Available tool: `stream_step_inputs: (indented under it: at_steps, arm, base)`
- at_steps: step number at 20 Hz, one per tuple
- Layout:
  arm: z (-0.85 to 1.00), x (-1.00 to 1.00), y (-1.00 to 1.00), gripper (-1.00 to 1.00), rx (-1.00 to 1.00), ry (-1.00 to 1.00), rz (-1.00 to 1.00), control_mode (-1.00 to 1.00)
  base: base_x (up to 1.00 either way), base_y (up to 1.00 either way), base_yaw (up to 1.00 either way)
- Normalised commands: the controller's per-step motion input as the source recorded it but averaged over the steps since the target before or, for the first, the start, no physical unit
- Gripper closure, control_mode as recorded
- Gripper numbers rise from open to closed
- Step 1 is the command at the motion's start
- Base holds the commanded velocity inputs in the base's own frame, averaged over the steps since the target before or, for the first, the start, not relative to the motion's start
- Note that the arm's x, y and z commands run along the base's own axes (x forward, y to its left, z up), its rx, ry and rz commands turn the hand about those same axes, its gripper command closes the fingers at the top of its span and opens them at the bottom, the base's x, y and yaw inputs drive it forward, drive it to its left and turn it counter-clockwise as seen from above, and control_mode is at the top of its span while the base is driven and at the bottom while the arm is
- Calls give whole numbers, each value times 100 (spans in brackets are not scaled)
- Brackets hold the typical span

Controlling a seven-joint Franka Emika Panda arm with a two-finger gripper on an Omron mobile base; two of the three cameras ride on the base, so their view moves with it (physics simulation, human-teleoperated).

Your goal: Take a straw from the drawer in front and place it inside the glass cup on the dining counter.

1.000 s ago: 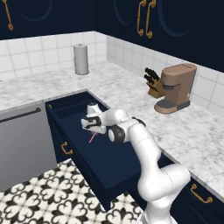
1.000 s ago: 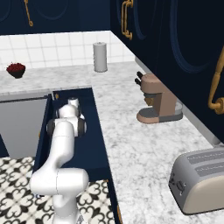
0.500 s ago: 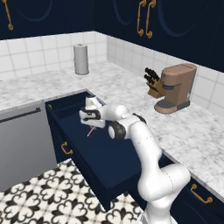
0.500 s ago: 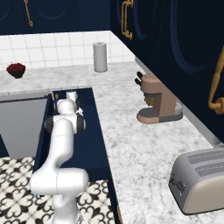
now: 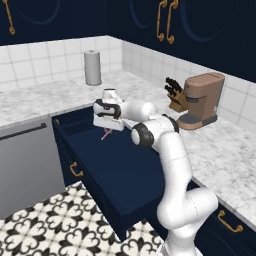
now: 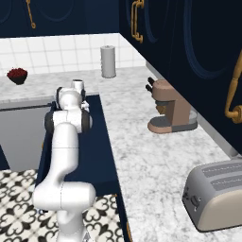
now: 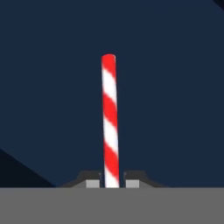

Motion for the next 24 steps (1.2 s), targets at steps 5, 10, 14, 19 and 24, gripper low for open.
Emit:
stream_step_inputs:
  at_steps: [5, 10, 14, 19, 24]
  arm:
    - [100, -100, -47, 100, -1, -3, 12, -100]
    - [100, -100, -56, 100, -7, -17, 25, -100]
    - [77, -100, -68, 100, -6, -12, 34, -100]
    - [26, -95, -60, 100, -1, -6, 31, -100]
    - [5, -75, -35, 100, 1, -2, 18, -100]
  base:
    - [0, 0, 0]
    - [0, 0, 0]
    - [0, 0, 0]
    - [0, 0, 0]
    - [0, 0, 0]
